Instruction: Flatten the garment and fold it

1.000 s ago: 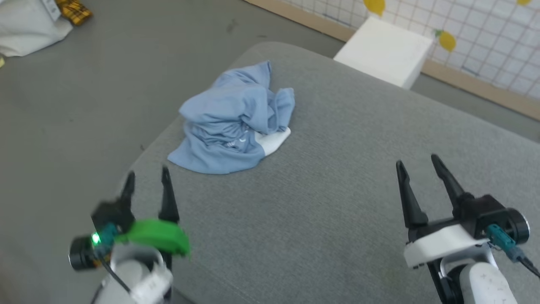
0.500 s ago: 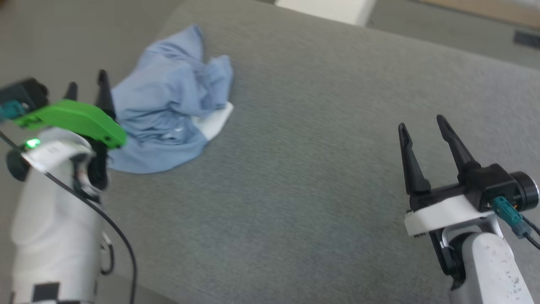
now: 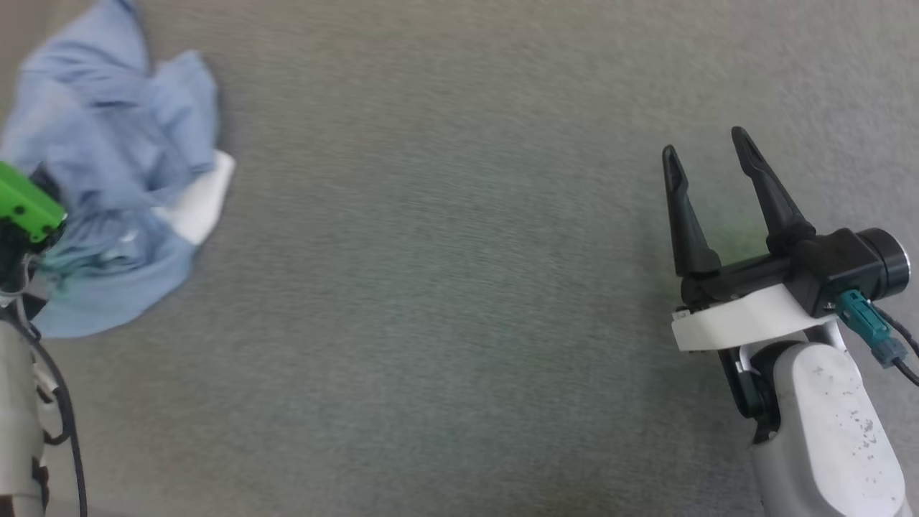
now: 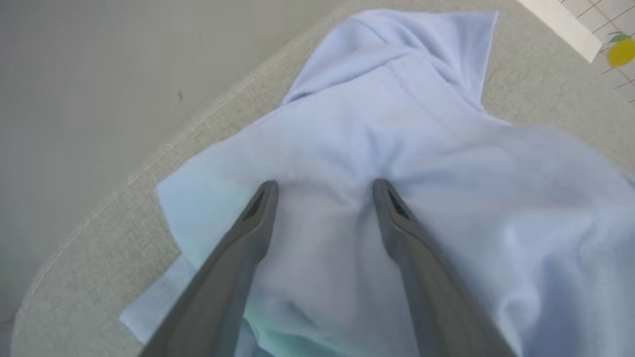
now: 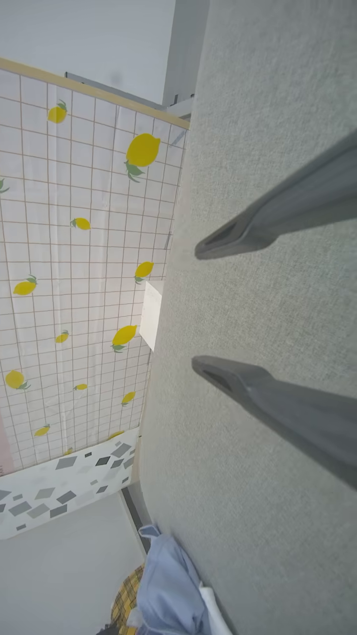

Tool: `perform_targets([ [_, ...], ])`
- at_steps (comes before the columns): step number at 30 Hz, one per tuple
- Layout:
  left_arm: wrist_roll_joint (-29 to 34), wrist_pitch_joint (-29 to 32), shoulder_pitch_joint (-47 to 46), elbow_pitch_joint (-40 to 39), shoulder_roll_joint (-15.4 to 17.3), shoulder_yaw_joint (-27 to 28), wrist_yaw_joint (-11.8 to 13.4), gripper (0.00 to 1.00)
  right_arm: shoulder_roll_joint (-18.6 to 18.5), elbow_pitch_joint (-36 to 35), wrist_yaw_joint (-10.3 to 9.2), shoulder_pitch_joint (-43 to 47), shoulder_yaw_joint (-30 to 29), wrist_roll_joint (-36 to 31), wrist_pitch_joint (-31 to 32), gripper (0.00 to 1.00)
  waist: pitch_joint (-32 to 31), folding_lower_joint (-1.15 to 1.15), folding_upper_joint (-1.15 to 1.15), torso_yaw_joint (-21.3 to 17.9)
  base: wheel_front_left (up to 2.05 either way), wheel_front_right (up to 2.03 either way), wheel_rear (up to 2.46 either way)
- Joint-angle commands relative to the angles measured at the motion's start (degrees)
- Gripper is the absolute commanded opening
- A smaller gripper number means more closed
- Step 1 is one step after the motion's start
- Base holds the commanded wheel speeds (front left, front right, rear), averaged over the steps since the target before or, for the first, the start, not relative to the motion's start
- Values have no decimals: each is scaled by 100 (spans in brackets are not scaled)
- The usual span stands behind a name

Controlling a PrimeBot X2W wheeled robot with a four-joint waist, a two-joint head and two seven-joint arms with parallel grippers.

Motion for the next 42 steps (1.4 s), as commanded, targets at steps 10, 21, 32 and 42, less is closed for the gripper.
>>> perform_targets([
  [10,-513,1711,1213,-976,13,129,671,92,-6,328,-10,-212,28,199,-214,100,683,-1,0,-939,0,0,0],
  [21,536,-698,1412,-1966,502,414,577,0,-6,722,-10,33,7,423,-295,100,-564,-1,0,-939,0,0,0],
  [32,1349,-2781,642,-2336,607,-312,-222,0,-6,786,-10,772,-206,647,-303,100,-1960,-1,0,-1192,0,0,0],
  [42,1580,-3106,-281,-2649,-344,-1591,-598,0,-6,763,-10,1172,-238,689,-303,100,-2398,-1,0,-1799,0,0,0],
])
